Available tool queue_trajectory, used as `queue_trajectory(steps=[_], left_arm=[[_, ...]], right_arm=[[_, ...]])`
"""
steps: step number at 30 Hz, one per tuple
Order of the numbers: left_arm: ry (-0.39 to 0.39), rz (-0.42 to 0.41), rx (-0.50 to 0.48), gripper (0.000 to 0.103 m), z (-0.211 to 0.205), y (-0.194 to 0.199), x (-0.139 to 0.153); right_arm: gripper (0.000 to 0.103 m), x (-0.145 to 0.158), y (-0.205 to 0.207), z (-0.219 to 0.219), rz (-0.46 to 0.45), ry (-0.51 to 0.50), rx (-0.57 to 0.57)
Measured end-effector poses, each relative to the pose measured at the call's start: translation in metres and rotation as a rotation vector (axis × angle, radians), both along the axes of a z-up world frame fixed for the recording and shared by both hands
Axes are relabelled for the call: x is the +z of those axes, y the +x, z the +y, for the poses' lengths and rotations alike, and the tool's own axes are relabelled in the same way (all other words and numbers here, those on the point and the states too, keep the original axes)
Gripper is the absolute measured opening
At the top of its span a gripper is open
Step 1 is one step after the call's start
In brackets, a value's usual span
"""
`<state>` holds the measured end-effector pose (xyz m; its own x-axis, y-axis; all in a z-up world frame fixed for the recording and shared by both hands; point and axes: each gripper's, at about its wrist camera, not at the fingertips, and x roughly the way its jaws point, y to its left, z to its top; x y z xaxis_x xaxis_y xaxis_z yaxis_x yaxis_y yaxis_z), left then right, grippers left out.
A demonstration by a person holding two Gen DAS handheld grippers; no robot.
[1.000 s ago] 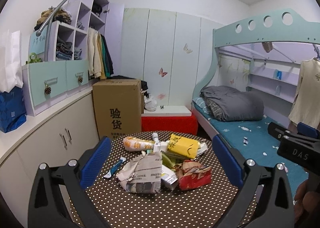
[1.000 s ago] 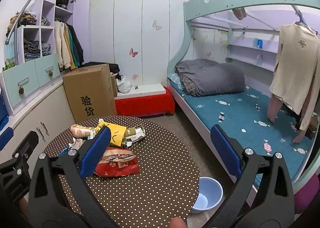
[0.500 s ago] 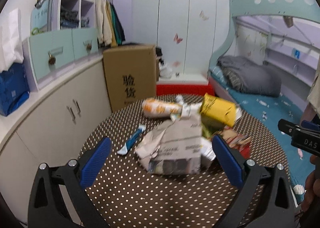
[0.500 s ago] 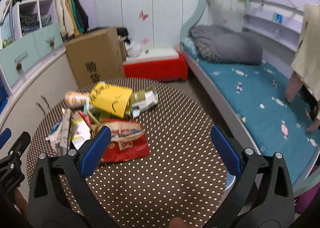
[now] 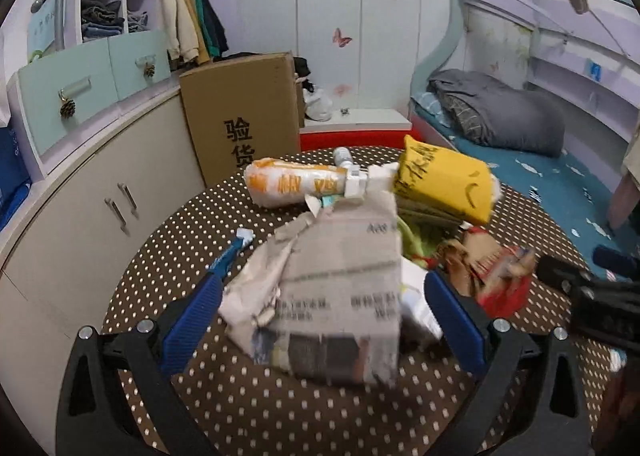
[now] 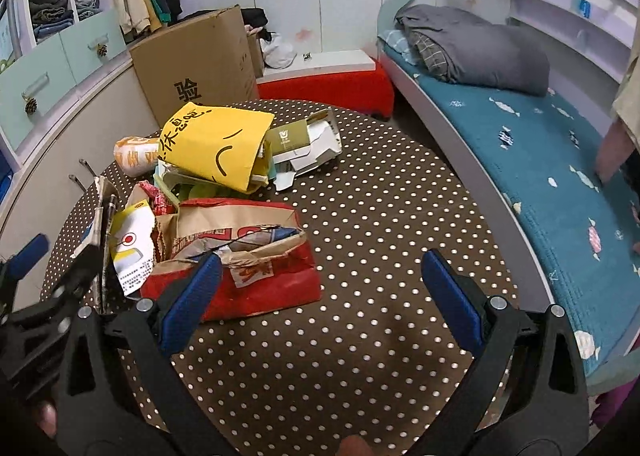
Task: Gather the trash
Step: 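Grasp the red snack bag with the right gripper while the left gripper grasps a white stick, then carry the red snack bag with the right gripper over the blue bin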
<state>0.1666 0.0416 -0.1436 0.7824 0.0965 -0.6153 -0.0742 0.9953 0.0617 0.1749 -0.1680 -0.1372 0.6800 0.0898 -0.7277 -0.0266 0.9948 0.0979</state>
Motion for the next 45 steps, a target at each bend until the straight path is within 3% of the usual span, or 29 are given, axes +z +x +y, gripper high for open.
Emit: queue_trajectory(steps=[5, 7, 9, 18, 20, 21, 22, 24, 34, 45], left_arm=[[-0.001, 0.011, -0.02, 0.098, -0.001, 0.014, -0.006], [-0.03, 0.036, -0.037, 0.082, 0.005, 0.019, -0.008], [-0.095, 0.068, -0.057, 0.055, 0.01, 0.019, -0.013], [-0.144, 0.014, -0.085, 0.029, 0.024, -0.001, -0.003], [-0.153, 0.002, -0.091, 0.027, 0.028, -0.008, -0.001], [-0.155, -0.002, -0.091, 0.026, 0.03, -0.009, 0.001], [-0.158, -0.006, -0.092, 0.025, 0.031, -0.01, 0.002], [-0.162, -0.015, -0.092, 0.022, 0.032, -0.013, 0.004], [-0.184, -0.071, -0.075, 0.011, 0.048, -0.033, 0.013], [-0.236, -0.144, -0.067, 0.006, 0.059, -0.064, 0.05]], right_arm=[[0.097, 0.0, 0.003, 0.004, 0.006, 0.014, 0.003], [0.097, 0.001, 0.004, 0.009, 0.006, 0.023, 0.004], [0.097, 0.001, 0.003, 0.015, 0.009, 0.038, 0.019], [0.097, -0.016, 0.019, 0.056, 0.043, 0.027, 0.066], [0.089, -0.022, 0.022, 0.058, 0.059, 0.014, 0.06], [0.078, -0.027, 0.022, 0.058, 0.065, 0.005, 0.053], [0.052, -0.029, 0.022, 0.057, 0.075, 0.009, 0.053], [0.028, -0.032, 0.018, 0.052, 0.08, 0.016, 0.045], [0.01, -0.013, -0.009, 0.003, 0.001, 0.081, 0.022], [0.008, 0.007, -0.03, -0.036, -0.065, 0.155, 0.031]])
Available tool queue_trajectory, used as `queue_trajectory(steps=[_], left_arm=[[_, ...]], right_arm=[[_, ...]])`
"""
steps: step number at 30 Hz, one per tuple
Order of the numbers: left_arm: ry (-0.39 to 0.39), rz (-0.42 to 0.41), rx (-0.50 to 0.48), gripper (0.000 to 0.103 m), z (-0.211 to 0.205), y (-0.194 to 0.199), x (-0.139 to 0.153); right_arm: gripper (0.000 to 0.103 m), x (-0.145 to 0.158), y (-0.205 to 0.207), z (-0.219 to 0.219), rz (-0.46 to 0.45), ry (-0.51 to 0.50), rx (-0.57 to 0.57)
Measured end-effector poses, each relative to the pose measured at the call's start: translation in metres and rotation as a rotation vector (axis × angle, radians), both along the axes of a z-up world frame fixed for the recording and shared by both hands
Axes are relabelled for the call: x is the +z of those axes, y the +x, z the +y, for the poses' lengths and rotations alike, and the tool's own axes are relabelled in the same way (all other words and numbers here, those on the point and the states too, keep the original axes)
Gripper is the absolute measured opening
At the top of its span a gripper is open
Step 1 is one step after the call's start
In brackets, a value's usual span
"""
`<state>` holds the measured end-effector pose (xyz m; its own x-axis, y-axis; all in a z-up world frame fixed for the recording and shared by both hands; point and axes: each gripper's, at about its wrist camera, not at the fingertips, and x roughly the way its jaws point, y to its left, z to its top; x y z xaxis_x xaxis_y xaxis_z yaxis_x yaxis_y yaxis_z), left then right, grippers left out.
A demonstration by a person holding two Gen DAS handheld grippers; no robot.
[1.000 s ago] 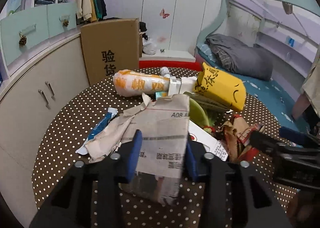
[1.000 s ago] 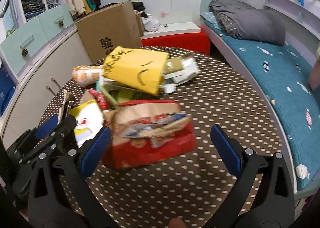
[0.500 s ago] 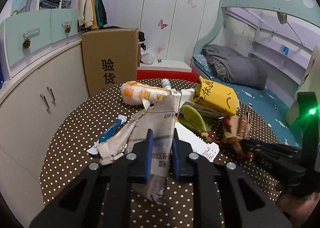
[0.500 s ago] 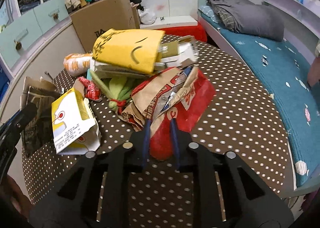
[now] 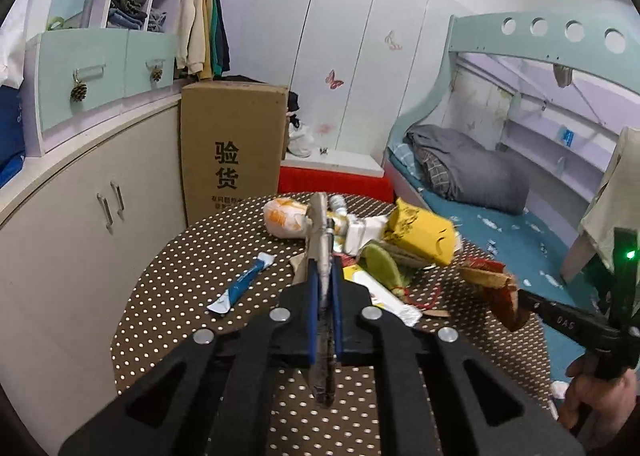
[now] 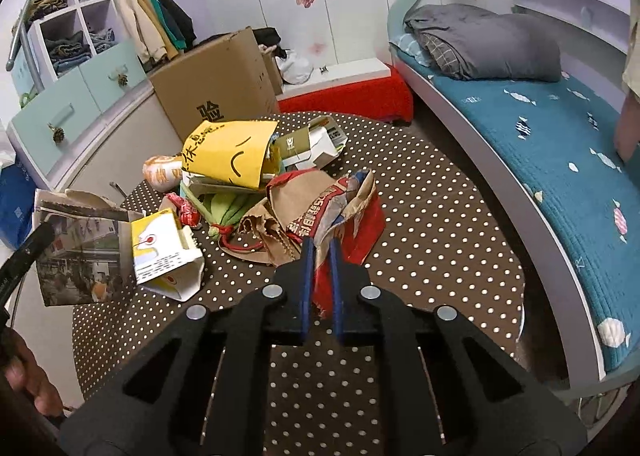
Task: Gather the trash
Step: 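Carry the red snack bag with the right gripper over the blue bin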
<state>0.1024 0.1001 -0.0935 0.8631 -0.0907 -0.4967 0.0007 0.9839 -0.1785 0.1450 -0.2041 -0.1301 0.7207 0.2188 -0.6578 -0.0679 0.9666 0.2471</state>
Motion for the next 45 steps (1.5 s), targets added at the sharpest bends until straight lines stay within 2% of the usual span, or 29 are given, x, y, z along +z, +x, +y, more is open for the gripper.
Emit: queue_trajectory(steps=[11, 20, 23, 24, 26, 27, 28, 32, 35, 37, 38, 40, 42, 43, 45], left_arm=[[0.002, -0.087, -0.081, 0.006, -0.04, -0.019, 0.045], [-0.03, -0.101, -0.176, 0.006, -0.077, -0.014, 0.057], [-0.034, -0.103, -0.21, 0.006, -0.089, -0.01, 0.058], [-0.036, -0.102, -0.22, 0.006, -0.093, -0.009, 0.058], [-0.041, -0.094, -0.232, 0.006, -0.097, -0.008, 0.055], [-0.043, -0.09, -0.235, 0.006, -0.097, -0.007, 0.054], [-0.046, -0.083, -0.238, 0.006, -0.098, -0.006, 0.051], [-0.047, -0.064, -0.251, 0.006, -0.098, -0.007, 0.043], [-0.049, -0.051, -0.26, 0.006, -0.098, -0.005, 0.038], [-0.05, -0.048, -0.264, 0.006, -0.096, -0.004, 0.036], [-0.05, -0.046, -0.266, 0.006, -0.096, -0.003, 0.036], [-0.05, -0.042, -0.268, 0.006, -0.097, -0.001, 0.034], [-0.051, -0.038, -0.27, 0.006, -0.098, 0.001, 0.033], [-0.051, -0.036, -0.272, 0.006, -0.099, 0.002, 0.033], [-0.047, -0.034, -0.276, 0.006, -0.1, 0.004, 0.034]], right_arm=[[0.005, 0.022, -0.015, -0.023, -0.072, 0.047, 0.018], [0.005, 0.021, -0.015, -0.05, -0.063, 0.086, 0.008], [0.007, 0.015, -0.009, -0.05, -0.003, 0.098, 0.051], [0.01, 0.012, -0.007, -0.048, 0.016, 0.097, 0.068], [0.037, 0.004, -0.006, -0.04, 0.05, 0.053, 0.073], [0.059, 0.0, -0.007, -0.037, 0.061, 0.031, 0.075], [0.061, -0.006, -0.006, -0.035, 0.076, 0.034, 0.088], [0.061, -0.035, -0.003, -0.03, 0.165, 0.046, 0.102], [0.061, -0.047, -0.002, -0.032, 0.206, 0.149, 0.107], [0.061, -0.045, -0.001, -0.03, 0.203, 0.192, 0.119], [0.061, -0.043, -0.001, -0.027, 0.197, 0.194, 0.125], [0.069, -0.04, 0.005, -0.017, 0.187, 0.169, 0.136], [0.07, -0.041, 0.015, -0.007, 0.187, 0.128, 0.133], [0.068, -0.045, 0.021, -0.003, 0.194, 0.1, 0.121], [0.051, -0.051, 0.031, 0.001, 0.205, 0.087, 0.132]])
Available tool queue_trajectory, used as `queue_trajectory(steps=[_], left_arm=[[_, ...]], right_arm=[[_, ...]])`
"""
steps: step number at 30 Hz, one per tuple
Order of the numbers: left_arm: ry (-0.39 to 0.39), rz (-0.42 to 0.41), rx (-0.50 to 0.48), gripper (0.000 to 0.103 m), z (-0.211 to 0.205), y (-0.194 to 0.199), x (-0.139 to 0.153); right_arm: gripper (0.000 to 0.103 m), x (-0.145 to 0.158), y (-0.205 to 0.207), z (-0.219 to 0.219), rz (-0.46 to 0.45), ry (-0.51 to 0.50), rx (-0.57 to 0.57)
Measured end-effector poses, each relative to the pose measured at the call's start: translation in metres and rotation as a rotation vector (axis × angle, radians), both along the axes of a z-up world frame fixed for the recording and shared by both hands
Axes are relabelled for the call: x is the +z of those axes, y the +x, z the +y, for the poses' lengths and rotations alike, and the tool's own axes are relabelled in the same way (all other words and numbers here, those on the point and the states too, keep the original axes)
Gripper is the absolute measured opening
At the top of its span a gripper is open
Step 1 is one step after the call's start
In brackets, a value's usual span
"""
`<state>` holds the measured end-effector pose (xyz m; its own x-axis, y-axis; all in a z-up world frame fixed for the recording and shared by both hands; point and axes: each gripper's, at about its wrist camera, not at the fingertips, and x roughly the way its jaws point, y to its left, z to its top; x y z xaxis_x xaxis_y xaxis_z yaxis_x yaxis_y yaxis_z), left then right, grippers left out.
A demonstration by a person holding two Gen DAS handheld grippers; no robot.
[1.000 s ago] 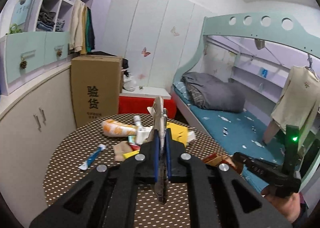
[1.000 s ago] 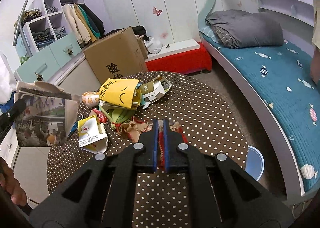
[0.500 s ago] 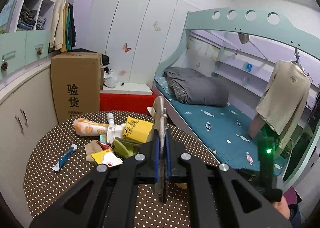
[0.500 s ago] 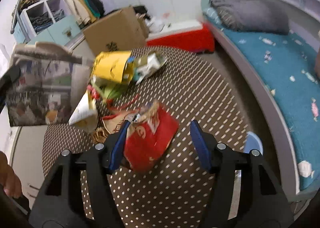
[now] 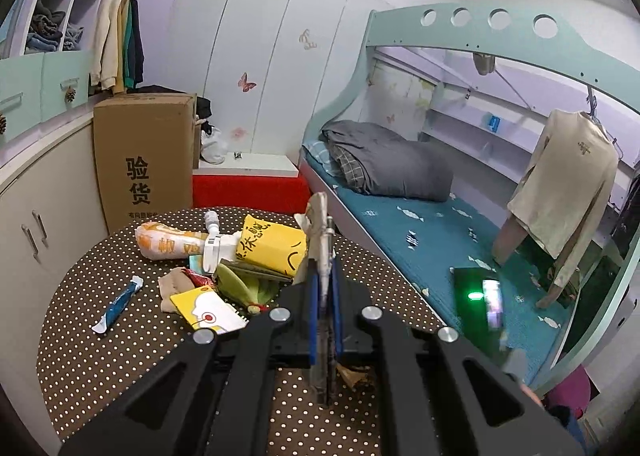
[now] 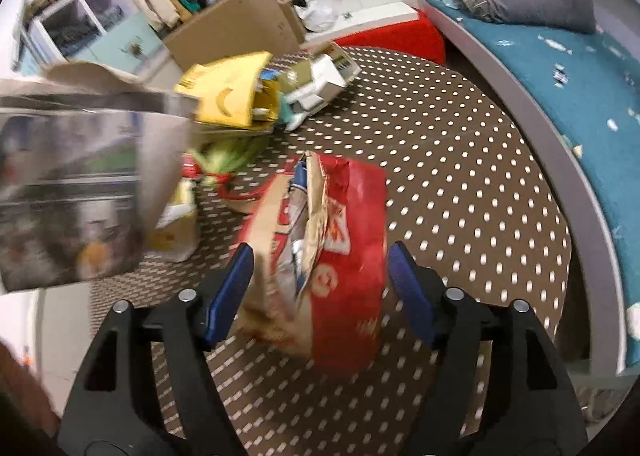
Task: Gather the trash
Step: 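Carry the red snack bag with the right gripper over the blue bin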
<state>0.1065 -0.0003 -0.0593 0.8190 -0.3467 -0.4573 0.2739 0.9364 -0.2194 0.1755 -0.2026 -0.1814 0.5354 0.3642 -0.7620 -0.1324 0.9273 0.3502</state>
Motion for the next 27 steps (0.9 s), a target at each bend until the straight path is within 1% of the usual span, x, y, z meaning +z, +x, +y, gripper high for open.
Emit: queue_trajectory(steps=[1, 2, 3, 5, 6, 7, 11, 14, 17, 20, 21, 25, 27], left_arm=[[0.002, 0.0, -0.002, 0.006, -0.001, 0.001, 0.0], [0.004, -0.001, -0.003, 0.006, -0.002, 0.002, 0.0], [0.007, -0.002, -0.004, 0.006, -0.003, 0.003, 0.001], [0.008, -0.003, -0.006, 0.006, -0.005, 0.006, 0.001], [0.006, -0.003, -0.009, 0.006, -0.007, 0.008, 0.002], [0.004, -0.003, -0.016, 0.006, -0.01, 0.011, 0.002], [0.008, -0.005, -0.052, 0.006, -0.028, 0.018, 0.003], [0.006, -0.012, -0.081, 0.006, -0.043, 0.023, 0.006], [-0.007, -0.017, -0.115, 0.006, -0.06, 0.031, 0.01], [-0.035, -0.017, -0.162, 0.006, -0.08, 0.039, 0.013], [-0.042, -0.016, -0.182, 0.006, -0.089, 0.043, 0.014], [-0.079, 0.018, -0.277, 0.006, -0.133, 0.063, 0.011], [-0.082, 0.038, -0.313, 0.006, -0.155, 0.072, 0.005]], right_arm=[[0.046, 0.002, 0.0, 0.0, -0.011, 0.006, 0.003], [0.045, 0.004, 0.0, 0.0, -0.016, 0.0, 0.009], [0.035, 0.008, -0.002, -0.003, -0.031, 0.002, 0.005], [0.03, 0.014, -0.003, -0.01, -0.046, 0.018, -0.006], [0.023, 0.017, -0.005, -0.019, -0.059, 0.039, -0.021], [0.02, 0.02, -0.005, -0.026, -0.064, 0.056, -0.031], [0.018, 0.025, -0.006, -0.05, -0.077, 0.095, -0.067], [0.018, 0.032, -0.012, -0.077, -0.101, 0.145, -0.112], [0.018, 0.043, -0.019, -0.106, -0.139, 0.161, -0.183], [0.018, 0.054, -0.025, -0.144, -0.173, 0.162, -0.274], [0.018, 0.056, -0.026, -0.163, -0.18, 0.158, -0.317], [0.018, 0.052, -0.03, -0.211, -0.173, 0.145, -0.431], [0.018, 0.04, -0.028, -0.236, -0.141, 0.13, -0.492]])
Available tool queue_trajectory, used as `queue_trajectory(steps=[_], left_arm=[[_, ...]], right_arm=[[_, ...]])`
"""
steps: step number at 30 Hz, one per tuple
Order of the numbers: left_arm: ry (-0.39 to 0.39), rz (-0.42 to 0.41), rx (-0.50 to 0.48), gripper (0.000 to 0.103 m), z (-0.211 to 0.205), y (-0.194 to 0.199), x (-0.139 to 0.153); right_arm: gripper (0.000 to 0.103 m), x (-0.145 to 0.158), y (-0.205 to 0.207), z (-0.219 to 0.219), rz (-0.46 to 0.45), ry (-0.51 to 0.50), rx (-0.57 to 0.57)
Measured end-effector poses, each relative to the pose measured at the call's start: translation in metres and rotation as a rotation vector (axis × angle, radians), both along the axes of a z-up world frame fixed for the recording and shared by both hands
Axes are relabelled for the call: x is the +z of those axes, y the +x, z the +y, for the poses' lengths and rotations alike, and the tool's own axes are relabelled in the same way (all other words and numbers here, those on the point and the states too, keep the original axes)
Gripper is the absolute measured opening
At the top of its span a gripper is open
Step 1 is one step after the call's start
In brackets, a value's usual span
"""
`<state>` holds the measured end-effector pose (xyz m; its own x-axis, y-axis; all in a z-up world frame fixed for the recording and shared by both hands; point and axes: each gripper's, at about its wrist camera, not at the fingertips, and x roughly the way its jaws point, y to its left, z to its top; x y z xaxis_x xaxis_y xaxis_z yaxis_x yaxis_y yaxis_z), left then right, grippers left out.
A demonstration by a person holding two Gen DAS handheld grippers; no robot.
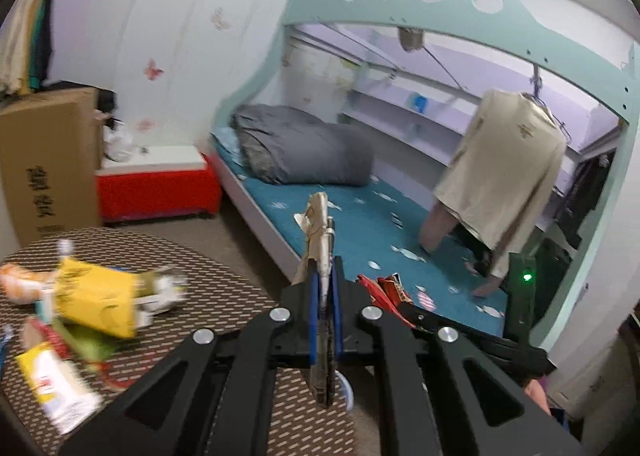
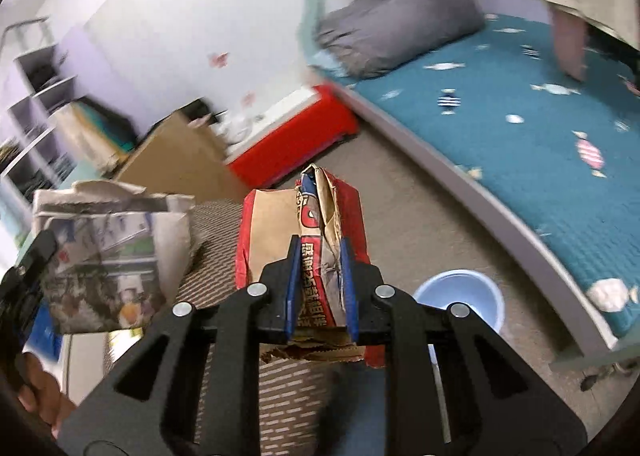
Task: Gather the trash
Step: 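Carry the red snack bag with the right gripper over the blue bin, then open the right gripper to drop the red bag into the bin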
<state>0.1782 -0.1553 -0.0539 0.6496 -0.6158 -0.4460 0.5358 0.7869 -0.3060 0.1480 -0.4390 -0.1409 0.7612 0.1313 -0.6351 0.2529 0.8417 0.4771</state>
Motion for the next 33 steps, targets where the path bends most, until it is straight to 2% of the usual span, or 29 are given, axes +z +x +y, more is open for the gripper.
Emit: queue_trajectory(steps=[4, 8, 12, 17, 18, 19, 20, 21, 23, 24, 26, 28, 33], left_arm=[[0.019, 0.079, -0.095, 0.006, -0.054, 0.021, -0.022], [0.088, 0.173, -0.165, 0.006, -0.109, 0.044, -0.057], [0.165, 0.289, -0.214, 0.006, -0.156, 0.069, -0.1], [0.311, 0.399, -0.252, 0.007, -0.206, 0.093, -0.158], [0.347, 0.426, -0.258, 0.009, -0.214, 0.098, -0.169], [0.37, 0.448, -0.265, 0.011, -0.217, 0.101, -0.178], [0.401, 0.475, -0.269, 0.023, -0.224, 0.105, -0.189], [0.43, 0.485, -0.263, 0.052, -0.227, 0.108, -0.196], [0.48, 0.481, -0.244, 0.081, -0.23, 0.111, -0.206], [0.476, 0.484, -0.244, 0.081, -0.23, 0.112, -0.208], [0.465, 0.475, -0.247, 0.082, -0.227, 0.112, -0.207], [0.479, 0.447, -0.228, 0.083, -0.222, 0.111, -0.202], [0.449, 0.38, -0.2, 0.086, -0.203, 0.098, -0.172]], right_arm=[[0.019, -0.045, 0.008, -0.04, 0.099, 0.047, -0.071], [0.019, -0.097, 0.021, -0.064, 0.194, 0.114, -0.118], [0.019, -0.15, 0.032, -0.084, 0.273, 0.194, -0.161], [0.023, -0.204, 0.04, -0.103, 0.337, 0.311, -0.214], [0.026, -0.212, 0.041, -0.105, 0.348, 0.331, -0.218], [0.043, -0.22, 0.042, -0.109, 0.355, 0.357, -0.223], [0.059, -0.227, 0.042, -0.112, 0.355, 0.381, -0.233], [0.074, -0.232, 0.039, -0.114, 0.347, 0.396, -0.244], [0.076, -0.237, 0.035, -0.117, 0.348, 0.402, -0.266], [0.081, -0.238, 0.032, -0.119, 0.347, 0.404, -0.278], [0.084, -0.234, 0.028, -0.118, 0.347, 0.39, -0.292], [0.096, -0.227, 0.023, -0.117, 0.335, 0.373, -0.305], [0.097, -0.192, 0.006, -0.113, 0.292, 0.31, -0.344]])
